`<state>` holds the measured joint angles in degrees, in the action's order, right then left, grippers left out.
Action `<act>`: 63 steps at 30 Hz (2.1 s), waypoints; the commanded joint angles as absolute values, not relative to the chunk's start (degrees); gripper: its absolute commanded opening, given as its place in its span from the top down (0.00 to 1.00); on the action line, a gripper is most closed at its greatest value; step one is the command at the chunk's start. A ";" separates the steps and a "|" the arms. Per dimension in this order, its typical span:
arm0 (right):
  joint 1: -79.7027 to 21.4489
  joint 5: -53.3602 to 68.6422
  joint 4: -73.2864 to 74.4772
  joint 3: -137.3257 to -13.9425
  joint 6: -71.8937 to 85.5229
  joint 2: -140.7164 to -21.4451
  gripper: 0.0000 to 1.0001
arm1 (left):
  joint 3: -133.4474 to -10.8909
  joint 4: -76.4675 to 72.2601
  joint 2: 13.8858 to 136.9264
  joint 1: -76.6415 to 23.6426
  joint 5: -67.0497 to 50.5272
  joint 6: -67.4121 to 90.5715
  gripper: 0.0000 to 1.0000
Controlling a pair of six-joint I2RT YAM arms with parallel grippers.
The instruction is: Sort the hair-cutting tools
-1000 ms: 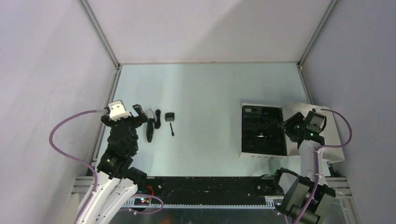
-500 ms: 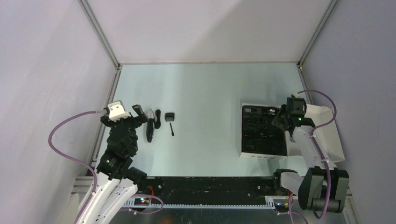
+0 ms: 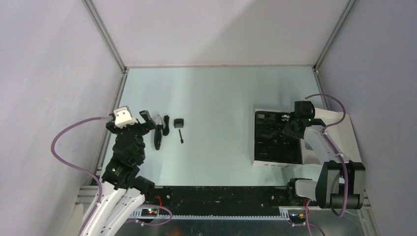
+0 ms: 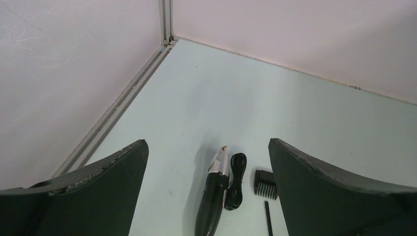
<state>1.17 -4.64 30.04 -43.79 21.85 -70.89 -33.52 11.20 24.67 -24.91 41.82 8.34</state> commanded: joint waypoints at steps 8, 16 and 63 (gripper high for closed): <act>0.67 -5.49 31.59 -45.18 22.22 -73.01 0.74 | -33.24 8.76 24.13 -25.31 42.45 7.31 0.00; 0.25 -3.21 34.24 -49.15 21.83 -67.03 0.65 | -33.07 8.69 24.93 -25.38 41.16 7.67 0.00; -29.21 9.83 19.81 -46.68 21.18 -63.02 0.35 | -67.07 27.98 99.62 -20.55 9.56 21.92 0.15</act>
